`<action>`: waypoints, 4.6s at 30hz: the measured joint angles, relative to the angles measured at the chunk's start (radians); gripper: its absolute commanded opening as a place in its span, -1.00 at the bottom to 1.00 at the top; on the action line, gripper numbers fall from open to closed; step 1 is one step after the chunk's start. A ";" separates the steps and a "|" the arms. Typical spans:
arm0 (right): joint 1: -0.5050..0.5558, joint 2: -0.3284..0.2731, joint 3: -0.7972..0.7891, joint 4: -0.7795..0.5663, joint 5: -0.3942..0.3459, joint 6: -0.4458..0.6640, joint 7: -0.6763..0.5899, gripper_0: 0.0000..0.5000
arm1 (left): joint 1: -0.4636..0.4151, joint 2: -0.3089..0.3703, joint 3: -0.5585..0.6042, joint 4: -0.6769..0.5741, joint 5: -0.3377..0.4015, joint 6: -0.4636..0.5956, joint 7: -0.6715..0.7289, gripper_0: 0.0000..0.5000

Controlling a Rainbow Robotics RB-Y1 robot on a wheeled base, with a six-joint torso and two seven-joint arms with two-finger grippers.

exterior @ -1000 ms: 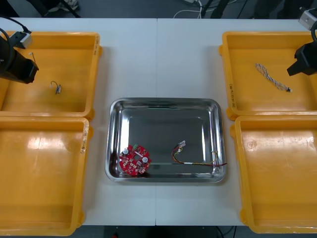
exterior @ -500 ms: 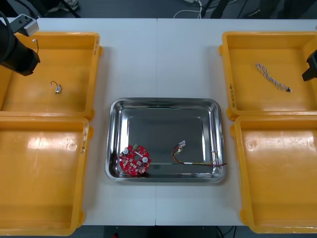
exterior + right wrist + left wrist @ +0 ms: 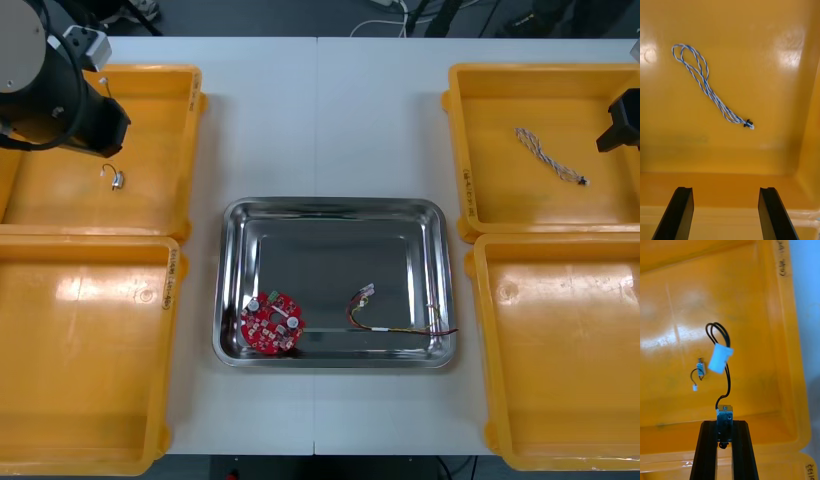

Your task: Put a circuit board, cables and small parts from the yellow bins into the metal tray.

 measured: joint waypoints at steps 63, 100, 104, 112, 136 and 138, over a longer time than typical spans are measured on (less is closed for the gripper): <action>-0.161 0.076 -0.016 0.634 -0.031 -0.561 0.663 1.00 | 0.098 -0.166 -0.622 -0.041 -0.198 -0.342 0.574 -0.99; -0.103 0.078 -0.016 0.636 -0.108 -0.671 0.682 1.00 | 0.107 -0.166 -0.611 -0.089 -0.183 -0.286 0.574 1.00; -0.089 0.080 -0.016 0.636 -0.113 -0.682 0.684 1.00 | 0.107 -0.166 -0.559 -0.130 -0.143 -0.195 0.574 1.00; -0.078 0.082 -0.016 0.636 -0.116 -0.702 0.684 1.00 | 0.085 -0.162 -0.428 -0.154 -0.056 -0.085 0.574 1.00; -0.059 0.088 -0.017 0.634 -0.178 -0.749 0.698 -1.00 | 0.045 -0.023 -0.087 -0.137 0.068 0.052 0.283 1.00; -0.059 0.088 -0.017 0.633 -0.183 -0.747 0.709 -1.00 | 0.045 -0.012 -0.069 -0.119 0.074 0.052 0.273 1.00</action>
